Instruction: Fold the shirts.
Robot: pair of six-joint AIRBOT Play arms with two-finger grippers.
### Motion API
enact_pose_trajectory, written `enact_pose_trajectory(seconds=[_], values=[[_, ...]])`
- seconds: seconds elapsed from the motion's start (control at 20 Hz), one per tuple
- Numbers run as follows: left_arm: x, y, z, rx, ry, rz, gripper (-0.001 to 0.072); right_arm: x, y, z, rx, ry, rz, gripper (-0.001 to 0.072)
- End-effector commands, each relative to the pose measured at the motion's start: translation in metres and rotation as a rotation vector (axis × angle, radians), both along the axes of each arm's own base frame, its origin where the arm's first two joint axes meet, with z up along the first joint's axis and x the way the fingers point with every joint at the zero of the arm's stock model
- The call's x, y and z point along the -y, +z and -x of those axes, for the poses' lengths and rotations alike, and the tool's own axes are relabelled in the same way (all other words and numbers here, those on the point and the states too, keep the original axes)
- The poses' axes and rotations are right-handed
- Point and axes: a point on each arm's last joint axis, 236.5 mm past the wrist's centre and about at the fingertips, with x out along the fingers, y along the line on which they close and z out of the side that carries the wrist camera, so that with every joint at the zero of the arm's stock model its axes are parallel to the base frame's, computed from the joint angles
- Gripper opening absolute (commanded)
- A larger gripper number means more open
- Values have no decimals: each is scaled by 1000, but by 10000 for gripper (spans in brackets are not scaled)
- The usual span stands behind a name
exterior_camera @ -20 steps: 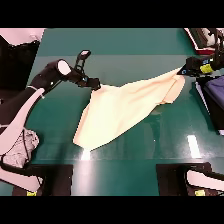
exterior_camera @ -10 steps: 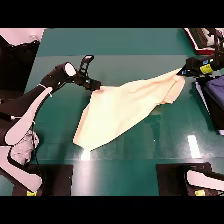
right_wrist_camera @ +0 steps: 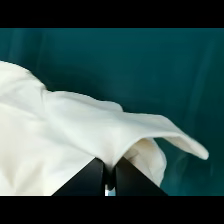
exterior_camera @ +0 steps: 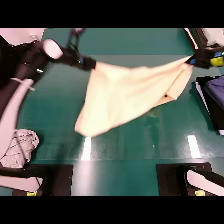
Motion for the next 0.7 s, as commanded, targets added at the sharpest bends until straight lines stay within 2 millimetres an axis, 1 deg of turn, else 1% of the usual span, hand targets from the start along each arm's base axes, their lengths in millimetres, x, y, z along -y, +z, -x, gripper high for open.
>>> enact_pose_trajectory(seconds=[0.0, 0.05, 0.1, 0.15, 0.25, 0.3, 0.4, 0.5, 0.55, 0.65], values=[[-43, 180, 39, 394, 60, -18, 27, 16, 88, 14, 299, -99, 24, 25], [-52, 227, 63, 488, 69, 12, 27, 20, 114, 26, 381, -121, 36, 25], [-61, 269, 91, 576, 76, 44, 27, 22, 139, 39, 458, -138, 46, 25], [-70, 303, 119, 649, 82, 71, 27, 22, 164, 54, 542, -152, 56, 25], [-89, 357, 176, 778, 91, 119, 27, 17, 211, 87, 676, -162, 80, 25], [-99, 377, 204, 832, 95, 139, 27, 13, 234, 106, 741, -155, 102, 25], [-113, 403, 251, 910, 98, 174, 27, 5, 274, 141, 853, -145, 140, 25], [-120, 421, 286, 968, 89, 215, 27, -2, 305, 171, 943, -140, 161, 25], [-121, 427, 299, 986, 79, 238, 27, -6, 320, 185, 989, -139, 169, 25], [-117, 434, 318, 996, 42, 287, 27, -11, 341, 204, 1051, -137, 180, 25]])
